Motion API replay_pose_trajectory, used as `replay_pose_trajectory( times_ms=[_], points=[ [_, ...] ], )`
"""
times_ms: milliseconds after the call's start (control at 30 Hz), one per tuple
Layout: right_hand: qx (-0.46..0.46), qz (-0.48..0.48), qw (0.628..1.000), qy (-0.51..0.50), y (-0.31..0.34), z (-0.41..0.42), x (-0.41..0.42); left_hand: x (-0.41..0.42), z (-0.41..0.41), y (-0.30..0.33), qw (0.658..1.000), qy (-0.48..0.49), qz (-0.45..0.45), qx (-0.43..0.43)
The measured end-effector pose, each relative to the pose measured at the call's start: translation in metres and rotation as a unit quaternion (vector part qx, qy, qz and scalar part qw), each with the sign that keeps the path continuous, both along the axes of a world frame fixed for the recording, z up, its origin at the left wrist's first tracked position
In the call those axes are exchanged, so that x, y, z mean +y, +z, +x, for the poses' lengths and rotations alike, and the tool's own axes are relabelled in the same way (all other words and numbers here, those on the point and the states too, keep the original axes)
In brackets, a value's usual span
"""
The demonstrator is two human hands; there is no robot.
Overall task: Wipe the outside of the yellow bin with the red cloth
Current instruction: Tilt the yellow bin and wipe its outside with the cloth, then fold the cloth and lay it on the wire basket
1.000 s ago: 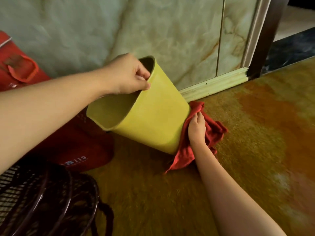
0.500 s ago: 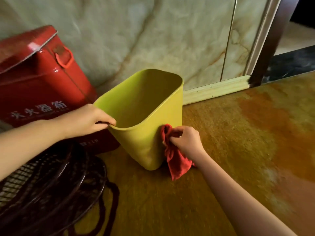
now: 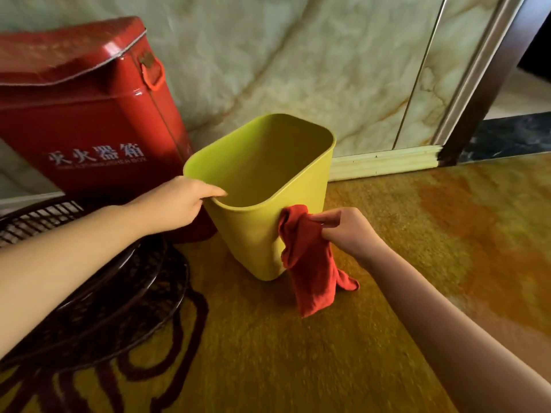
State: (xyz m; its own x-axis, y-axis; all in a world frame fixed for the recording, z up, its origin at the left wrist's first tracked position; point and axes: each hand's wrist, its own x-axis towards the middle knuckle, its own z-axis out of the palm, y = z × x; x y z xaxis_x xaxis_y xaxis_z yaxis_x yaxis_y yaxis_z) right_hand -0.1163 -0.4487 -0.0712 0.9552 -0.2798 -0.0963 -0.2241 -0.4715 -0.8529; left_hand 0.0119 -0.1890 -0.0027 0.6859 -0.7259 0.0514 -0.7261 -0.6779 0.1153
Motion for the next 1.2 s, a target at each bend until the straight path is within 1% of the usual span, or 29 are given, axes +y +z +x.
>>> replay_pose_trajectory(
  times_ms=[67,133,167,233,267,333,400,433,467,500,567,667,700,767,867,933,967,1033,1100,1200],
  points=[
    [-0.004,-0.002,1.0,-0.009,0.005,-0.003,0.001,-0.003,-0.01,0.0,0.998,0.036,-0.047,-0.012],
    [-0.01,-0.011,1.0,-0.01,0.011,-0.004,0.002,-0.01,-0.029,0.006,0.983,0.082,-0.158,-0.039],
    [-0.015,-0.01,1.0,-0.012,0.014,-0.005,0.003,-0.015,-0.043,0.008,0.966,0.102,-0.236,-0.035],
    [-0.028,0.008,0.999,-0.023,0.022,-0.007,0.005,-0.026,-0.078,0.003,0.914,0.124,-0.386,0.017],
    [-0.034,0.021,0.999,-0.032,0.027,-0.008,0.006,-0.033,-0.099,-0.003,0.893,0.135,-0.426,0.045],
    [-0.045,0.06,0.996,-0.047,0.036,-0.009,0.01,-0.05,-0.139,-0.021,0.876,0.168,-0.437,0.119],
    [-0.059,0.102,0.991,-0.058,0.046,-0.011,0.014,-0.07,-0.163,-0.036,0.85,0.199,-0.434,0.223],
    [-0.064,0.117,0.989,-0.062,0.051,-0.012,0.016,-0.08,-0.168,-0.042,0.84,0.203,-0.43,0.26],
    [-0.068,0.134,0.986,-0.066,0.057,-0.014,0.018,-0.089,-0.171,-0.046,0.838,0.202,-0.421,0.282],
    [-0.071,0.152,0.983,-0.07,0.063,-0.017,0.019,-0.097,-0.171,-0.048,0.842,0.201,-0.41,0.288],
    [-0.077,0.191,0.975,-0.083,0.073,-0.021,0.019,-0.11,-0.171,-0.05,0.848,0.212,-0.406,0.265],
    [-0.081,0.271,0.952,-0.12,0.083,-0.025,0.018,-0.121,-0.171,-0.047,0.831,0.245,-0.444,0.228],
    [-0.081,0.297,0.942,-0.131,0.085,-0.026,0.017,-0.122,-0.17,-0.046,0.831,0.25,-0.45,0.212],
    [-0.082,0.308,0.936,-0.151,0.086,-0.028,0.013,-0.12,-0.168,-0.045,0.843,0.253,-0.439,0.181],
    [-0.069,0.242,0.952,-0.172,0.084,-0.032,0.002,-0.108,-0.162,-0.044,0.855,0.245,-0.419,0.182],
    [-0.051,0.173,0.968,-0.176,0.079,-0.036,-0.004,-0.099,-0.155,-0.04,0.851,0.244,-0.423,0.192],
    [-0.045,0.122,0.977,-0.17,0.077,-0.038,-0.004,-0.095,-0.15,-0.036,0.847,0.245,-0.429,0.196],
    [-0.032,-0.016,0.989,-0.143,0.071,-0.04,-0.001,-0.091,-0.141,-0.025,0.842,0.238,-0.438,0.208],
    [-0.028,-0.135,0.985,-0.106,0.068,-0.044,0.006,-0.088,-0.134,-0.01,0.85,0.211,-0.432,0.215],
    [-0.047,-0.225,0.972,-0.04,0.073,-0.049,0.016,-0.076,-0.124,0.015,0.882,0.152,-0.391,0.215]
  ],
)
